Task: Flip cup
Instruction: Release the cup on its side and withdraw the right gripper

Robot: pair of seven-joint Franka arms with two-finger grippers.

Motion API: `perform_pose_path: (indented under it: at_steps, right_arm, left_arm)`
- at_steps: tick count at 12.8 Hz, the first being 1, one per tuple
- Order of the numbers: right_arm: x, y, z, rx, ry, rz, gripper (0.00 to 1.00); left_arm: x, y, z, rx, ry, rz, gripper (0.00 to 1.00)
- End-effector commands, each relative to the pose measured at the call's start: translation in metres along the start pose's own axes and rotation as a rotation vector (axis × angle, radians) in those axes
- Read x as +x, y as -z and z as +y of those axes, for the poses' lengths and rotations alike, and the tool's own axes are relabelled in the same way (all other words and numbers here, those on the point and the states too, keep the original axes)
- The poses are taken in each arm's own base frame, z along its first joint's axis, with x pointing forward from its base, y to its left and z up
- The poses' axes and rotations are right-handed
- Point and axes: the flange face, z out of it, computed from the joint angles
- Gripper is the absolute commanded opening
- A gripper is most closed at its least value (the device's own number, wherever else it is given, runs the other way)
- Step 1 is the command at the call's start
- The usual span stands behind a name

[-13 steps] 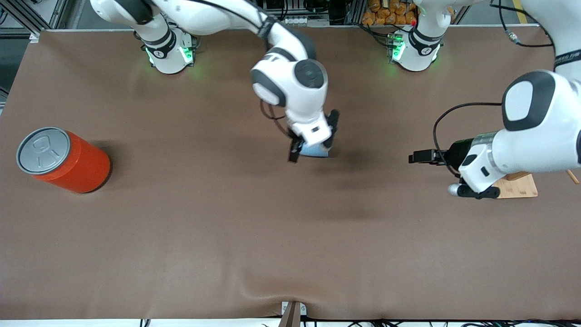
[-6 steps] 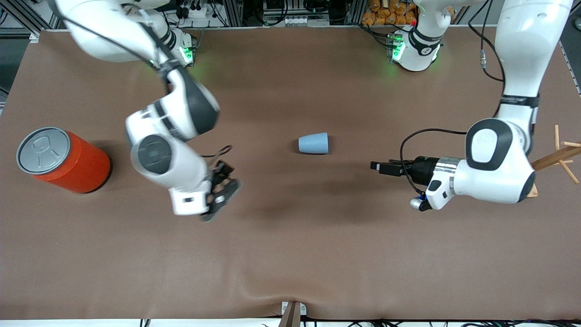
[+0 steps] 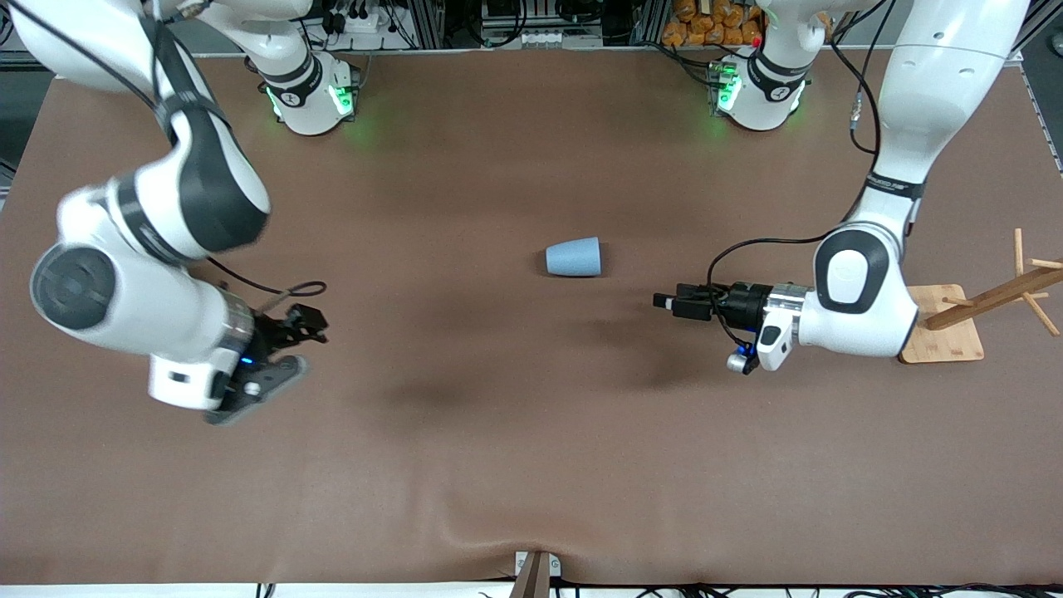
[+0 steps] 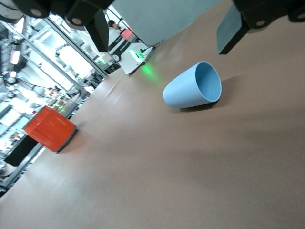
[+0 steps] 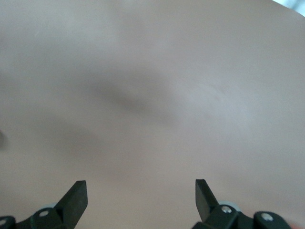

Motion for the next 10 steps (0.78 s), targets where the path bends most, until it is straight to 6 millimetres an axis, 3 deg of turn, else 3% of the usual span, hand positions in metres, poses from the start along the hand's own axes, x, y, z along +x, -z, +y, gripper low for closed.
perform_pose_path:
  at_steps: [1,3,5,8,10]
  right_arm:
    - [-0.039,0.052,-0.004,-0.034,-0.345,0.001,1.00]
    - [-0.066,0.083,0.030,-0.053,-0.473,0.014,1.00]
    - [-0.107,0.111,0.074,0.024,-0.574,0.047,1.00]
    - [-0.169,0.150,0.080,0.003,-0.541,0.073,1.00]
    - [-0.197,0.150,0.069,-0.032,-0.538,0.073,1.00]
  left_arm:
    - [-0.022,-0.007,-0.017,-0.018,0.000,0.028,1.00]
    - [-0.035,-0.018,-0.024,-0.052,0.029,0.014,1.00]
    - [-0.040,-0.034,-0.047,-0.106,-0.019,0.020,1.00]
    - [-0.048,-0.064,-0.092,-0.250,-0.080,0.054,1.00]
    - [-0.053,-0.076,-0.109,-0.271,-0.093,0.081,1.00]
